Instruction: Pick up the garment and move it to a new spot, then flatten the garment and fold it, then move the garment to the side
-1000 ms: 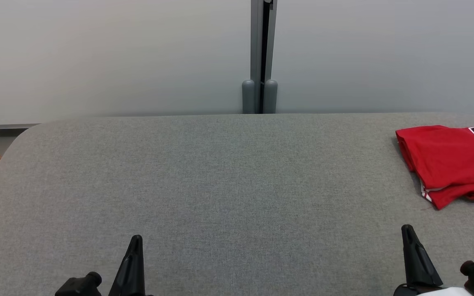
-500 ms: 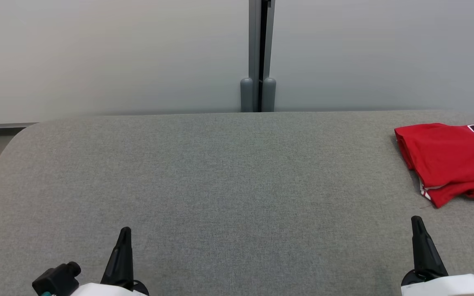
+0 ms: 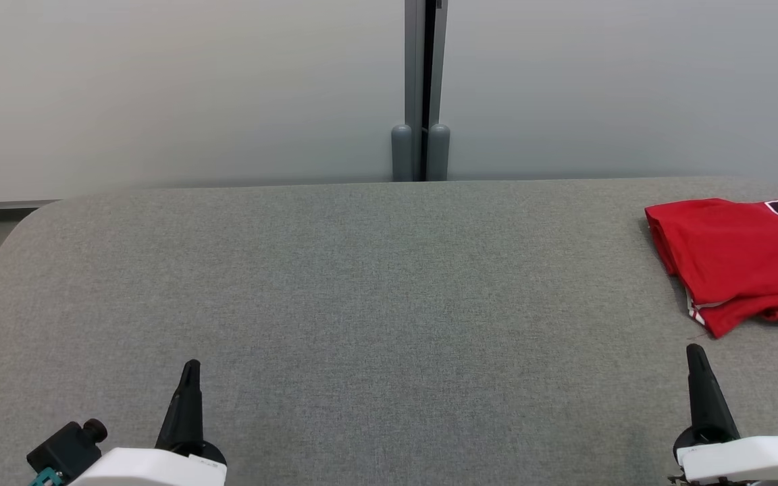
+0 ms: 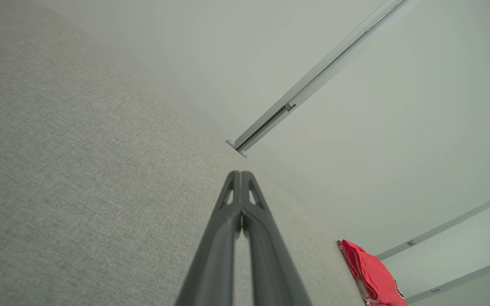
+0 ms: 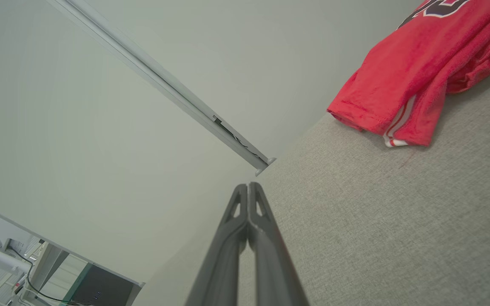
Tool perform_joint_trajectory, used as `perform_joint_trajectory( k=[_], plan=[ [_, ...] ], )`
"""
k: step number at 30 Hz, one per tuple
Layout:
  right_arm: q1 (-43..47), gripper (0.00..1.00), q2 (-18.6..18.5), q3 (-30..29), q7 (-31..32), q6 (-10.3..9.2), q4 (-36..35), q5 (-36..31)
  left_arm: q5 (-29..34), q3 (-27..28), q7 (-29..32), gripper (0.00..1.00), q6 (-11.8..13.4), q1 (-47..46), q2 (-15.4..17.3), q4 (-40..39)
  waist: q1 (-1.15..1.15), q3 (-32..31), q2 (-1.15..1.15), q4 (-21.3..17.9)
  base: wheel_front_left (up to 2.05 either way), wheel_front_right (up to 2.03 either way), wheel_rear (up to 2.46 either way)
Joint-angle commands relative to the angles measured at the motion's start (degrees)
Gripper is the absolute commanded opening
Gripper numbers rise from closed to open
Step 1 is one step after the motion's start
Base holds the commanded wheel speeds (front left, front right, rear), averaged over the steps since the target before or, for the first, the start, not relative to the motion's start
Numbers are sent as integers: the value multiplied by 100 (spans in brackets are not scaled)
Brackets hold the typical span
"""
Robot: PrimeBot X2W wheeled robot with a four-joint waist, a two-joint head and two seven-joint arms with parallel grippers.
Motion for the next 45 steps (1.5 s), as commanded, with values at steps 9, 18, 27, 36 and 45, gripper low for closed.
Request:
perform_joint_trajectory(
  k=[9,18,27,36,45],
  plan=[
    [-237,0,-16,-115,167,0,-13,676,-691,162,150,0,-136,-269,52,38,0,22,0,-19,0,0,0],
    [-337,0,1,-200,316,0,32,1242,-1277,285,293,0,-227,-383,61,122,0,46,0,-40,0,0,0],
    [-424,0,18,-287,447,-1,76,1764,-1804,405,422,0,-309,-489,66,206,0,69,0,-60,0,0,0],
    [-501,0,37,-364,579,-1,116,2233,-2293,521,550,0,-390,-587,67,280,0,92,0,-80,0,0,0],
    [-569,0,55,-438,687,-1,149,2626,-2700,617,657,0,-453,-676,64,341,0,113,0,-98,0,0,0]
  ],
)
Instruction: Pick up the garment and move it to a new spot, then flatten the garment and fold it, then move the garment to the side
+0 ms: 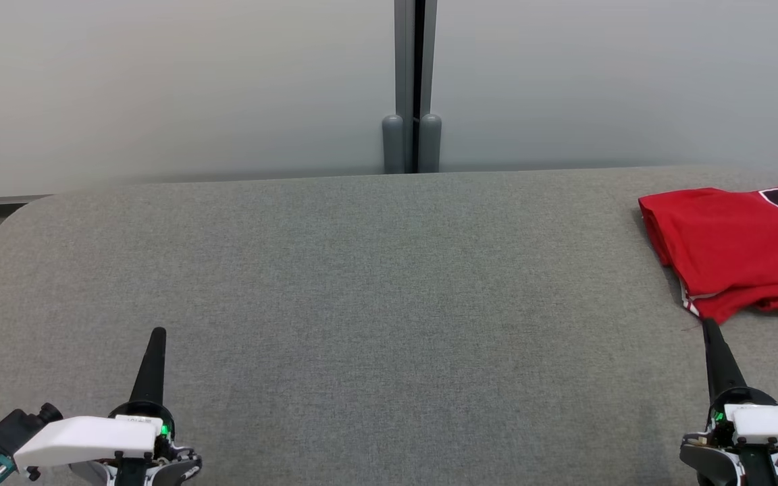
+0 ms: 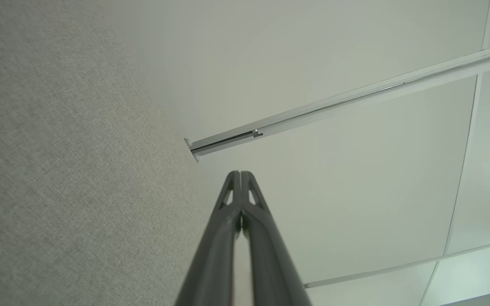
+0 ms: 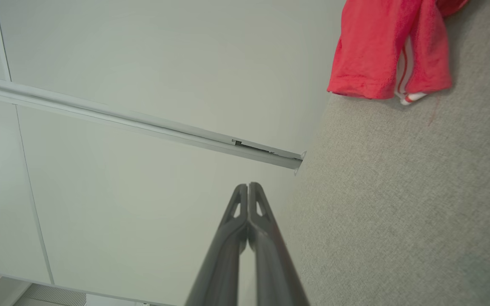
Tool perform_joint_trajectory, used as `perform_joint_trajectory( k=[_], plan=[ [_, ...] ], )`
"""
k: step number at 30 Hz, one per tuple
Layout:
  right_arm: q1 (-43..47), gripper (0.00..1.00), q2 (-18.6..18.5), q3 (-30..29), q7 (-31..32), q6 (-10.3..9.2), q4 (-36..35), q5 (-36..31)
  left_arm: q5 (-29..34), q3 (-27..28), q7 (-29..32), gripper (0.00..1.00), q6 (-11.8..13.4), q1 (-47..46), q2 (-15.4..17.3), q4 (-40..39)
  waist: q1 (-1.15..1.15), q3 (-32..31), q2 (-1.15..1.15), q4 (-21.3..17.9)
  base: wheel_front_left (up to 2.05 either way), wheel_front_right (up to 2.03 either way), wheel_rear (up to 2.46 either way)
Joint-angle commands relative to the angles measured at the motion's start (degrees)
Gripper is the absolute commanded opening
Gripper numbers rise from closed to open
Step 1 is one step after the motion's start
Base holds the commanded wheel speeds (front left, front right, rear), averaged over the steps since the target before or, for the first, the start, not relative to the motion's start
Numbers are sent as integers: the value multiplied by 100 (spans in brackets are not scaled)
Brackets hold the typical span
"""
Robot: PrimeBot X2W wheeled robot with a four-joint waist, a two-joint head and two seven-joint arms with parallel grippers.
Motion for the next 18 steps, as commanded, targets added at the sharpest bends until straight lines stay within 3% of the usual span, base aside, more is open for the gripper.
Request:
perform_joint_trajectory(
  k=[1,18],
  plan=[
    [-97,0,-15,-40,45,0,0,117,-136,53,23,0,-39,-136,39,-7,0,3,0,-2,0,0,0],
    [-222,0,28,-176,255,0,58,863,-879,247,240,0,-163,-292,24,115,0,47,0,-41,0,0,0]
  ],
)
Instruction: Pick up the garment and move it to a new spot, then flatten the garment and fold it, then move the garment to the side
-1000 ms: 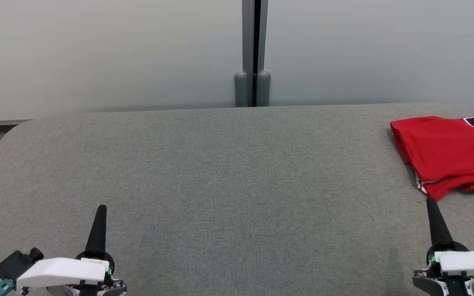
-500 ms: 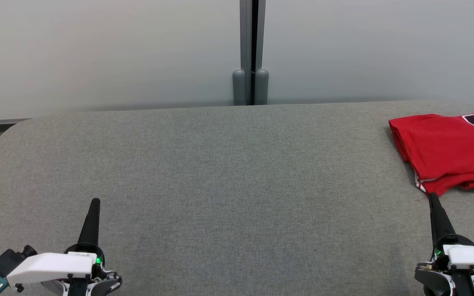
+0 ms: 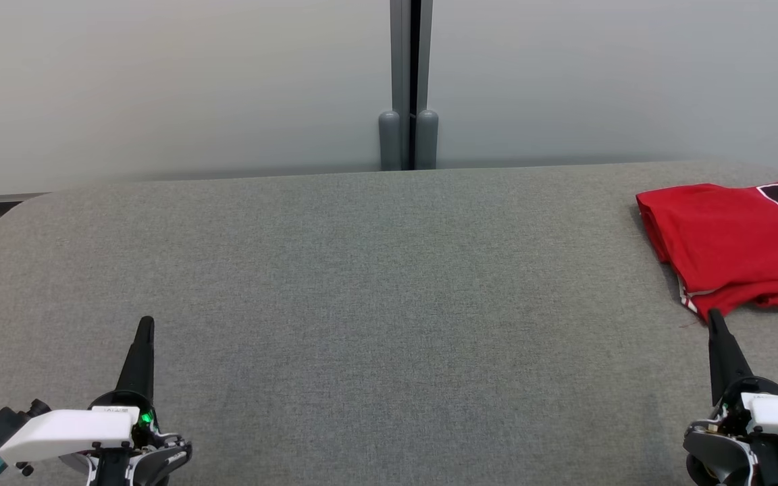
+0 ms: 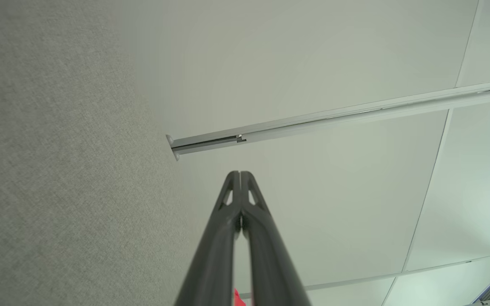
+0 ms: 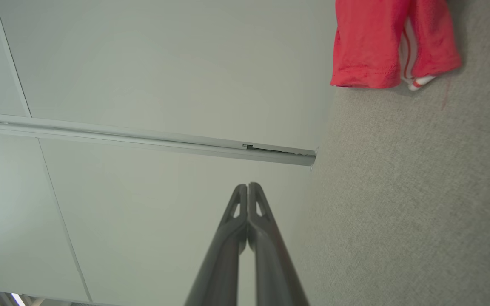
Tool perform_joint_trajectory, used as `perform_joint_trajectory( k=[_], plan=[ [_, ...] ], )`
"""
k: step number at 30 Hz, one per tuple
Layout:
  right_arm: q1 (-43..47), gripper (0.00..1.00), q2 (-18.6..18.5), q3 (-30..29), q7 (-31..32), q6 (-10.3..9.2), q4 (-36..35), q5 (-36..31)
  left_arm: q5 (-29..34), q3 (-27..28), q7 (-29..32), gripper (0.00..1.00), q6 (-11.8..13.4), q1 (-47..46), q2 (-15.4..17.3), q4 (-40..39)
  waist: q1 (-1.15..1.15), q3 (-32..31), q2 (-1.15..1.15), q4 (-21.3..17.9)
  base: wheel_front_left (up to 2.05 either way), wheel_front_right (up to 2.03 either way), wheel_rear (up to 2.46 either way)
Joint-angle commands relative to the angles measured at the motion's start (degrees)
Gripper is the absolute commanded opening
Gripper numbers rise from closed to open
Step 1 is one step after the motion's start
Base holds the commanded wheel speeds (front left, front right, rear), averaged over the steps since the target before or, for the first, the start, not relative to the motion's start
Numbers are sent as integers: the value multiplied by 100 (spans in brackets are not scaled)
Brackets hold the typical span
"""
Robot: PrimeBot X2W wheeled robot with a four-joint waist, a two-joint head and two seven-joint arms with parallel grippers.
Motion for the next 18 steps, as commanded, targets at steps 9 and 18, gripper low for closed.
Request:
perform_joint_trajectory(
  k=[9,18],
  plan=[
    [-131,0,17,-93,135,0,23,434,-417,132,135,0,-95,-181,18,61,0,24,0,-21,0,0,0],
    [-179,0,37,-148,226,0,53,721,-714,219,227,0,-142,-249,7,112,0,46,0,-40,0,0,0]
  ],
)
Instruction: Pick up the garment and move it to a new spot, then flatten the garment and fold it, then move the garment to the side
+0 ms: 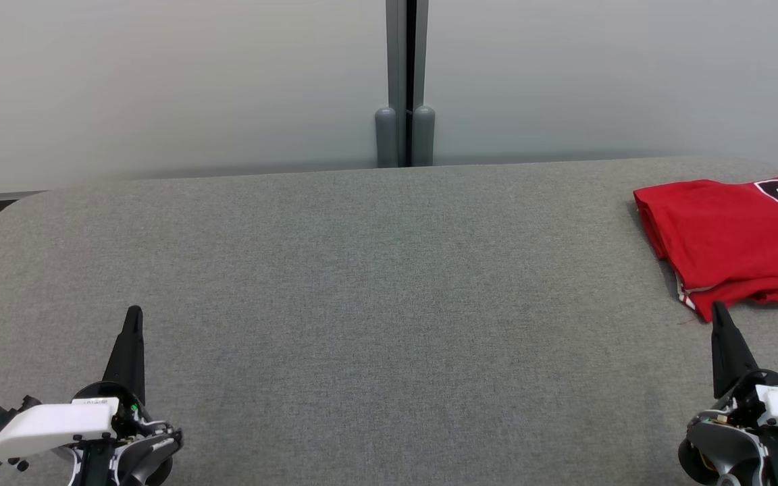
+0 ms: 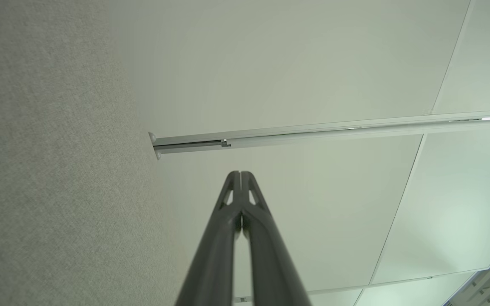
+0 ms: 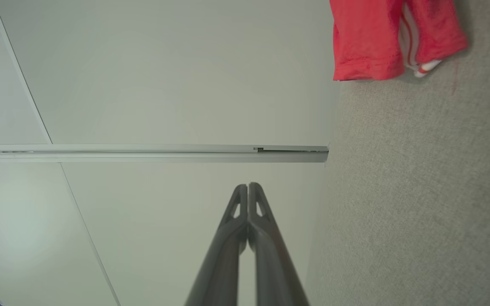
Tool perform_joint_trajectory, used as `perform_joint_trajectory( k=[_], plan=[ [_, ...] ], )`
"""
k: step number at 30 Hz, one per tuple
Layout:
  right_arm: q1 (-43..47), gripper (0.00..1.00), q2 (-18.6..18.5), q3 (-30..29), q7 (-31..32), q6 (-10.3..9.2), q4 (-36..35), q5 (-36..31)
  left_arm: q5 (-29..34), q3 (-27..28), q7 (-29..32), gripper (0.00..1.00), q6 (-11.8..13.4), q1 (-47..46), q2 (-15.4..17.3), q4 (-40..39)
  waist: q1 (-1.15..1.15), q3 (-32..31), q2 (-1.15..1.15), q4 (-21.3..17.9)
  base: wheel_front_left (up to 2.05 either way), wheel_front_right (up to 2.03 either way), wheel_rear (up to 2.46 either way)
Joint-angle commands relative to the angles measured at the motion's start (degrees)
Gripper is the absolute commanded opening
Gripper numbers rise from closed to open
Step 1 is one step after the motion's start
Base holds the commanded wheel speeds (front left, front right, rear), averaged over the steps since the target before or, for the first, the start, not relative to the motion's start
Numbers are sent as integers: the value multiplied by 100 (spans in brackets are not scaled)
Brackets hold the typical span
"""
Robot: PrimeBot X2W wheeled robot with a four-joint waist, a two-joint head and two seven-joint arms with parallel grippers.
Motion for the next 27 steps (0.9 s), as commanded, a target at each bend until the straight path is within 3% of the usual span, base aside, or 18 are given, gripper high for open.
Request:
perform_joint_trajectory(
  k=[1,27],
  plan=[
    [-54,0,0,-8,39,0,5,31,-16,28,30,0,-26,-90,17,10,0,0,0,0,0,0,0],
    [-61,0,34,-62,70,0,10,-25,68,94,74,0,-26,-92,-35,15,0,0,0,0,0,0,0]
  ],
)
